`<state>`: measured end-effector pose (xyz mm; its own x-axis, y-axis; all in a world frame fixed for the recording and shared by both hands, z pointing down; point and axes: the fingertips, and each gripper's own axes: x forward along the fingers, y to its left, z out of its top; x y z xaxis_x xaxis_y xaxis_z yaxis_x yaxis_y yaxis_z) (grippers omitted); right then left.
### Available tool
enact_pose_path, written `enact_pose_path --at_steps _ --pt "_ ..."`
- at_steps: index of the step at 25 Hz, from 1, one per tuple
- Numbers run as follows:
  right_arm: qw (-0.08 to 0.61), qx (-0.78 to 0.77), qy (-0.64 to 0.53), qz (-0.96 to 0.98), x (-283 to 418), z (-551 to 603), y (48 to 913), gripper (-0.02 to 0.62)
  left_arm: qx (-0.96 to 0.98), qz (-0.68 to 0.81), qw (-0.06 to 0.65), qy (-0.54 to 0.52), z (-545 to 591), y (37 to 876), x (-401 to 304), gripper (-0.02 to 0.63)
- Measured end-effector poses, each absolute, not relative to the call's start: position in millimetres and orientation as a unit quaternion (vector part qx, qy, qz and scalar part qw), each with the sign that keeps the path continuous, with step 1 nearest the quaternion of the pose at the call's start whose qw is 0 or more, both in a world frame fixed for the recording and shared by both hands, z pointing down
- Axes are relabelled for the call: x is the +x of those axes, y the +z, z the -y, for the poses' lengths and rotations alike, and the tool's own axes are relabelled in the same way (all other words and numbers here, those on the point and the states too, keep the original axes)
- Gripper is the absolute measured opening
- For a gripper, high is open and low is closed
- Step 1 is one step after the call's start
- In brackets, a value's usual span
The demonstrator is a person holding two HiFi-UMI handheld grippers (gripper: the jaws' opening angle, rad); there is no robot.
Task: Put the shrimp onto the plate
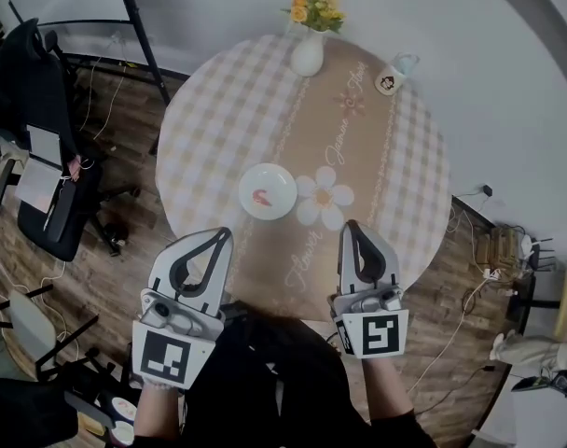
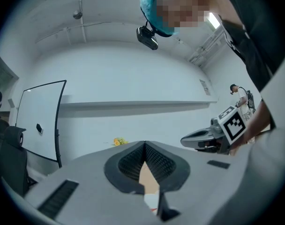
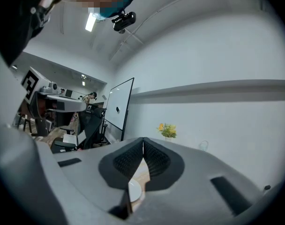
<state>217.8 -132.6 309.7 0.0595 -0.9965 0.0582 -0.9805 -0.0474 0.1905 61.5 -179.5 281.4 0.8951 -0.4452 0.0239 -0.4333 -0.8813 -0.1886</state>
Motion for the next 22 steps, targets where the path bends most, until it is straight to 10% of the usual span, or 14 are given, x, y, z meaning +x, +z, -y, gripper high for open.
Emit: enact_pose_path --at_steps 22 --pt "0.084 0.711 -0.056 0.696 200 133 298 0.0 -0.972 -0.214 0.09 -0.028 178 278 74 0.0"
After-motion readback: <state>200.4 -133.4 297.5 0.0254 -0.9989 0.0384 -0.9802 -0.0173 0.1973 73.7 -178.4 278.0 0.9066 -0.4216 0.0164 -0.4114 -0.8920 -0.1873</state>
